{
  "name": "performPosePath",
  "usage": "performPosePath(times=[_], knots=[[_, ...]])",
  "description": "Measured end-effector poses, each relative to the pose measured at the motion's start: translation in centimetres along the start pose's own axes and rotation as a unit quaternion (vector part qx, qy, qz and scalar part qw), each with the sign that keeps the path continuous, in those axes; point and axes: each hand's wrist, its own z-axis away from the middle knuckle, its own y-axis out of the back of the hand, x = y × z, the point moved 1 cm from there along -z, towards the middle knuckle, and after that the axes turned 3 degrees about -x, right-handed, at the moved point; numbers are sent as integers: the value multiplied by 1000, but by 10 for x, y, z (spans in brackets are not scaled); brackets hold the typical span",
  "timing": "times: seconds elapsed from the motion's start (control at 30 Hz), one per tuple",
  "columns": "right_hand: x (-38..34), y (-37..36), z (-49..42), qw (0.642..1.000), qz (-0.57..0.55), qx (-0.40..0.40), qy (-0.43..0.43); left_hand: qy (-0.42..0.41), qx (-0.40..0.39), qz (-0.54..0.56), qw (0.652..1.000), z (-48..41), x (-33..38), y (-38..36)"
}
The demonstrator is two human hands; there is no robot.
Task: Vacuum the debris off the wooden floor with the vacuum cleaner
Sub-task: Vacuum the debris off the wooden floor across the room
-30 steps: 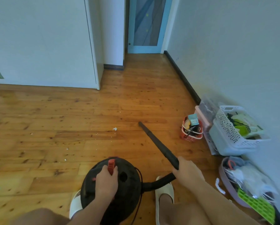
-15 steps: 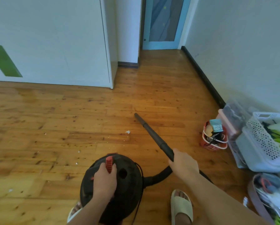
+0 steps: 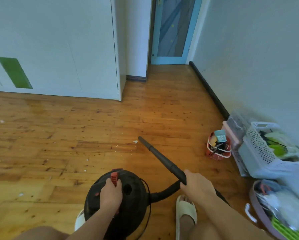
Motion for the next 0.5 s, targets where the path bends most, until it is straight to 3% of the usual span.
performPosePath(times=[0.27,0.5], knots=[[31,2,56,999,8,27,-17,50,-14,-8,999,42,-32,1],[26,12,79,999,46,17,5,66,-77,29,994,65,-45,21]])
